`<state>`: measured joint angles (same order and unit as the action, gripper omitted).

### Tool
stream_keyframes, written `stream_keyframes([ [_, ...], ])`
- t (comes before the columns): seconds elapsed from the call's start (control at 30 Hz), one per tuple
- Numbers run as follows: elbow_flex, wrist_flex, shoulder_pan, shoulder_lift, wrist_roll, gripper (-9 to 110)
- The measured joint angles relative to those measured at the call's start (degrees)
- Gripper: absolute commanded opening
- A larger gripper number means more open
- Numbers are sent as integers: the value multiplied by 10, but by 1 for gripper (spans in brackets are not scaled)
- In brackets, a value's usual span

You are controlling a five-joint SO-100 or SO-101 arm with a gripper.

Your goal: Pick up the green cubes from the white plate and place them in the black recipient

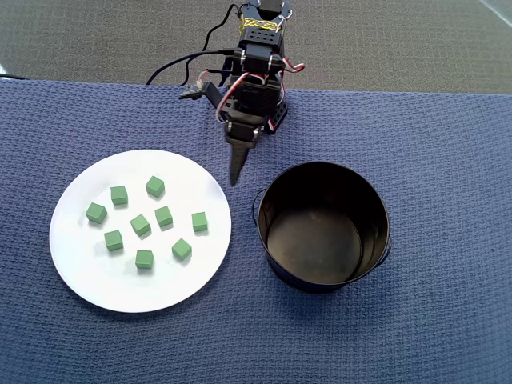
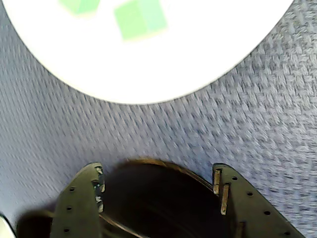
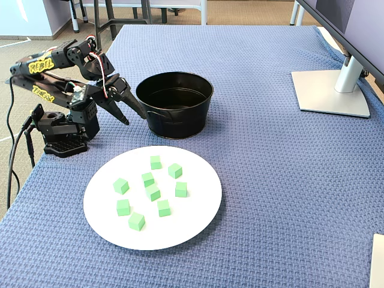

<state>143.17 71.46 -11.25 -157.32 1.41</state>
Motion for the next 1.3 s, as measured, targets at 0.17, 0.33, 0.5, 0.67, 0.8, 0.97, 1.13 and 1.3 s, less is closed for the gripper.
stream_keyframes([
  [0.17, -81, -4, -63, 142, 38, 22],
  [0.33, -142, -30, -118, 273, 39, 24],
  [0.5, -194, -58, -177, 400, -20, 23],
  [0.67, -226, -77, -245, 499, -108, 21],
  [0.8, -247, -83, -279, 551, -156, 22],
  [0.97, -265, -86, -343, 606, -222, 23],
  [1.13, -276, -114, -383, 646, -270, 22],
  [1.3, -296, -126, -400, 674, -277, 18],
])
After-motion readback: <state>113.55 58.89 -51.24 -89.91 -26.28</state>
